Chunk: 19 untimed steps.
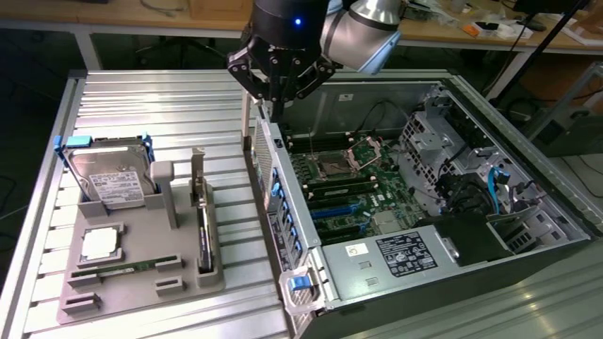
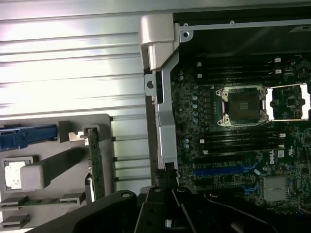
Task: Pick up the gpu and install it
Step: 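Reach for the gpu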
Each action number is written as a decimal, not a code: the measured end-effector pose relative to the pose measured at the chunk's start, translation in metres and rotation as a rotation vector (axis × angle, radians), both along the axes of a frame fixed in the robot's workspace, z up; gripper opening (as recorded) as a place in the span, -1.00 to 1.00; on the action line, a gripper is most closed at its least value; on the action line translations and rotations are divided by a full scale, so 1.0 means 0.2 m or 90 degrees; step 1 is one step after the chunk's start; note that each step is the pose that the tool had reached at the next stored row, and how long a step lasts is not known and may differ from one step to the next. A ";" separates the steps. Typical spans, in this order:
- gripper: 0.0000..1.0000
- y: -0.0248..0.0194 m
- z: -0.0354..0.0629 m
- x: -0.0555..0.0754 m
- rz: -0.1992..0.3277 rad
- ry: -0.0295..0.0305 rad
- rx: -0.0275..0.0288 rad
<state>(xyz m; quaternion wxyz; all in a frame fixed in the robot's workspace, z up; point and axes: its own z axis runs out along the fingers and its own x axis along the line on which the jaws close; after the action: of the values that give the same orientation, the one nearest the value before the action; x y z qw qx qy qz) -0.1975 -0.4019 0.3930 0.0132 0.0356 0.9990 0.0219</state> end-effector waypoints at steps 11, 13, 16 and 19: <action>-0.79 -0.095 -0.002 -0.05 0.004 -0.0001 0.0000; -0.79 -0.108 -0.002 -0.06 0.004 -0.0001 0.0000; -0.79 -0.121 -0.002 -0.07 0.005 -0.0001 0.0000; -0.79 -0.129 -0.003 -0.09 0.005 -0.0001 0.0000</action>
<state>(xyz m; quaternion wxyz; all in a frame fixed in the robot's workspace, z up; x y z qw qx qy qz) -0.2147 -0.4276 0.3924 0.0132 0.0318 0.9992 0.0219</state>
